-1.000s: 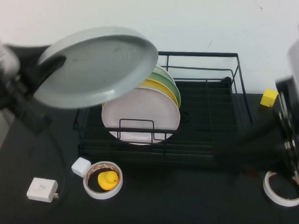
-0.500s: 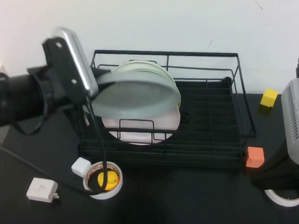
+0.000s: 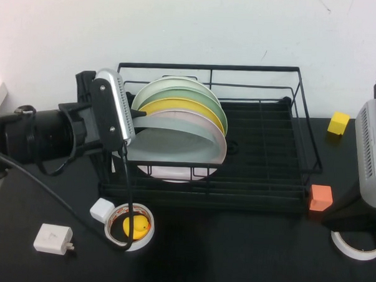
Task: Place plate on rack
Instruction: Place the plate on the rack
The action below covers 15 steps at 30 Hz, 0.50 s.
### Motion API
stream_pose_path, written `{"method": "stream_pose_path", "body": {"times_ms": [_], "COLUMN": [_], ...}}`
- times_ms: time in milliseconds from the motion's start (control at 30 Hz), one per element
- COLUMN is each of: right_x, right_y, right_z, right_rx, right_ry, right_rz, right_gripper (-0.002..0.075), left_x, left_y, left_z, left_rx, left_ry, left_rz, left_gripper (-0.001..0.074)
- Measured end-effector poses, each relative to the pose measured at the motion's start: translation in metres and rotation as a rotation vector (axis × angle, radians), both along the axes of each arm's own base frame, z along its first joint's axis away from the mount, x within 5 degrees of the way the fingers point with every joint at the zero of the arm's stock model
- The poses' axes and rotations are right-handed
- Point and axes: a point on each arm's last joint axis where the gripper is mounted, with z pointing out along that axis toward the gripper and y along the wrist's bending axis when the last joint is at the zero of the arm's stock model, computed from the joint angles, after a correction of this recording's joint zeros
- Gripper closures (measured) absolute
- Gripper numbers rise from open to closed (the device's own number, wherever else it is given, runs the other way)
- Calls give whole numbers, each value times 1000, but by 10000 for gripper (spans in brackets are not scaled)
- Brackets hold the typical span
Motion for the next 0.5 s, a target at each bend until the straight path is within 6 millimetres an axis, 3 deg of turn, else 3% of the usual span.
{"method": "stream_pose_path", "body": {"times_ms": [500], "right_x": [0], "right_y": [-1], "right_z": [-1], "right_rx": [-16], "right_ry": [-4], "right_rz": [2], "right_gripper": [721], "left_x": [12], "left_y": [-2], "left_z": [14], "left_rx": [-6], "left_ry": [-49], "left_rz": [-3], "left_gripper": [645]}}
